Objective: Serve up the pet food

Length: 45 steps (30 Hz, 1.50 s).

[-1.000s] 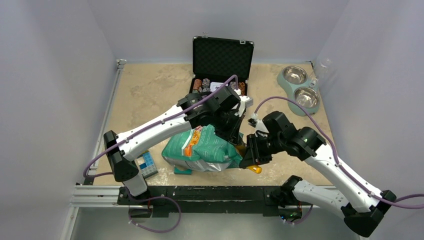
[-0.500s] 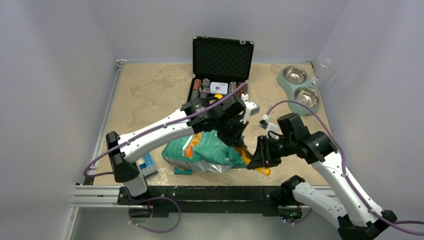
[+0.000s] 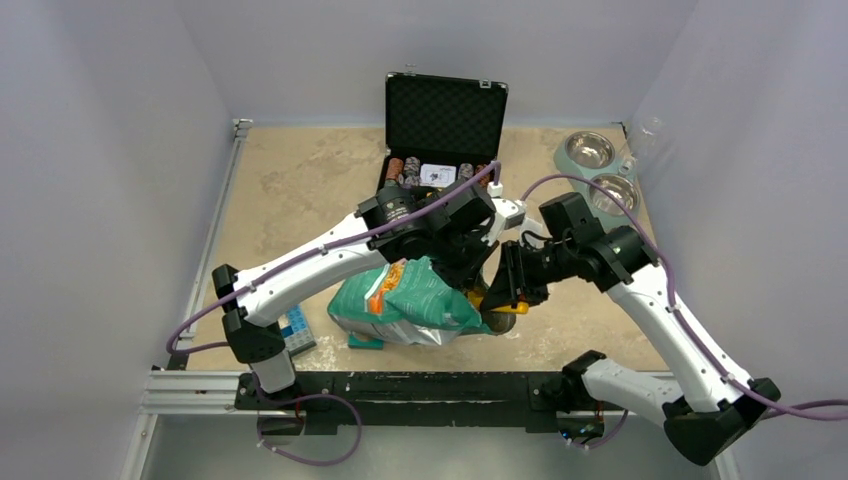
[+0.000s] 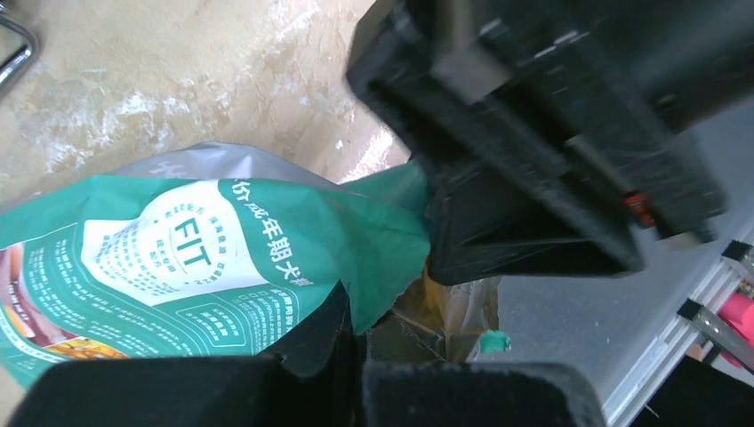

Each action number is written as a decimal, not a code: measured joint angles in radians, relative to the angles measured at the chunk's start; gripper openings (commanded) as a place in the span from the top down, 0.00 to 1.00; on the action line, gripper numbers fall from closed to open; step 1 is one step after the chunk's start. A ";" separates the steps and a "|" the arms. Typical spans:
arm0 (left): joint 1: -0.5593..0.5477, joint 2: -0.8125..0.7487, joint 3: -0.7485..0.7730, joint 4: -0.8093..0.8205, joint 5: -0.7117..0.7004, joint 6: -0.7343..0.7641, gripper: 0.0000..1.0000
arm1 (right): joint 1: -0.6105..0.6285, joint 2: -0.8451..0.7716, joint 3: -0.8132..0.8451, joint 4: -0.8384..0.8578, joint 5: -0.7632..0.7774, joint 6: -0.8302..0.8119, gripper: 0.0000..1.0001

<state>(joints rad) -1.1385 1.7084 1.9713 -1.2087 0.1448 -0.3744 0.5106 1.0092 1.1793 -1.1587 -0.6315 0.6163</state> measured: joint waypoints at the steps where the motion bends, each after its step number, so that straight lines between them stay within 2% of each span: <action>1: -0.008 0.010 0.019 -0.010 -0.013 -0.007 1.00 | 0.001 0.016 -0.003 0.011 0.001 0.005 1.00; 11: -0.028 0.092 0.063 0.012 -0.020 -0.115 1.00 | 0.014 -0.109 -0.186 0.126 0.066 0.020 1.00; 15: -0.045 0.171 0.176 -0.063 -0.082 -0.121 1.00 | 0.028 -0.178 -0.260 0.170 0.098 0.022 1.00; 19: -0.047 0.177 0.184 -0.067 -0.105 -0.122 1.00 | 0.037 -0.236 -0.336 0.237 0.116 0.023 1.00; 23: -0.039 0.176 0.149 -0.011 -0.097 -0.119 1.00 | 0.039 -0.145 -0.395 0.399 0.071 0.014 1.00; 28: 0.022 0.174 0.150 -0.073 -0.179 -0.100 1.00 | 0.025 0.164 -0.292 0.555 -0.048 -0.027 1.00; 30: 0.038 0.175 0.151 -0.098 -0.222 -0.089 1.00 | 0.026 0.218 -0.274 0.614 -0.083 -0.043 1.00; 38: 0.021 0.177 0.151 -0.117 -0.219 -0.078 1.00 | 0.040 0.170 -0.416 0.811 -0.156 -0.002 1.00; 45: 0.018 0.164 0.141 -0.144 -0.292 -0.090 1.00 | 0.043 0.196 -0.492 1.084 -0.292 0.115 1.00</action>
<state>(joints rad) -1.1202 1.8729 2.1124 -1.3529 -0.1471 -0.4641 0.5537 1.2049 0.6876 -0.0746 -0.9237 0.7311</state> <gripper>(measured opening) 0.019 0.288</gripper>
